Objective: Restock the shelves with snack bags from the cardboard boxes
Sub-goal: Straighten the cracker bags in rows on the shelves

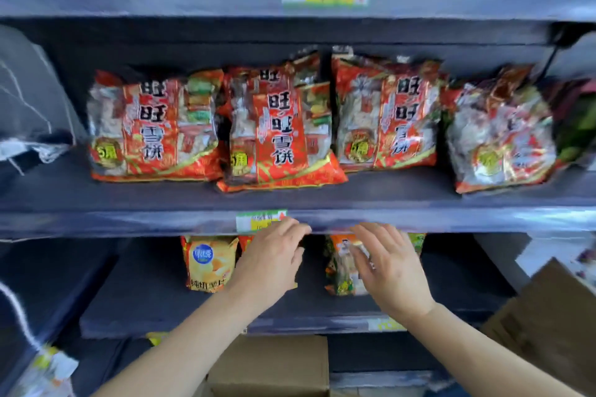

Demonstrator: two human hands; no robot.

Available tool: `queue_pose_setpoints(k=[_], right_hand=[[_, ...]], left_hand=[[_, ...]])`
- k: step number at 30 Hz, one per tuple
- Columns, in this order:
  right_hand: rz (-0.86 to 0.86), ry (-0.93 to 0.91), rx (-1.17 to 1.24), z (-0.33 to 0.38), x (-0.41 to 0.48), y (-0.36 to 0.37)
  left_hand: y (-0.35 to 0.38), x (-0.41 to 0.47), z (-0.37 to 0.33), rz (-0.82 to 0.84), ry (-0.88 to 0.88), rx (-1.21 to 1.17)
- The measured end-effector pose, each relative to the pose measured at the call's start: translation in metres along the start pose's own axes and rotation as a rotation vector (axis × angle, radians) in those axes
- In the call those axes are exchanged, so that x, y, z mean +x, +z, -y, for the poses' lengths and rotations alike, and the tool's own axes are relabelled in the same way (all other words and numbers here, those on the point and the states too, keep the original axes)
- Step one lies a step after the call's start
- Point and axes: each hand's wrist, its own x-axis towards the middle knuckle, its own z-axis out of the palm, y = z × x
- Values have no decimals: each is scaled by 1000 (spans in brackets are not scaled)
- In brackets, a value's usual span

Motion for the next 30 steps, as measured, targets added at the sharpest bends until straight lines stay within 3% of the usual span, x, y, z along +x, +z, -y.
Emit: queue_pose_setpoints(k=[7, 11, 20, 30], right_hand=[[107, 45, -74, 9, 82, -101], [212, -6, -142, 24, 112, -122], [347, -11, -116, 49, 133, -89], [552, -112, -117, -5, 181, -28]], left_hand=[[-115, 30, -41, -42, 89, 216], [-150, 31, -40, 42, 61, 233], [-151, 33, -6, 36, 17, 317], [-125, 77, 23, 46, -150, 529]])
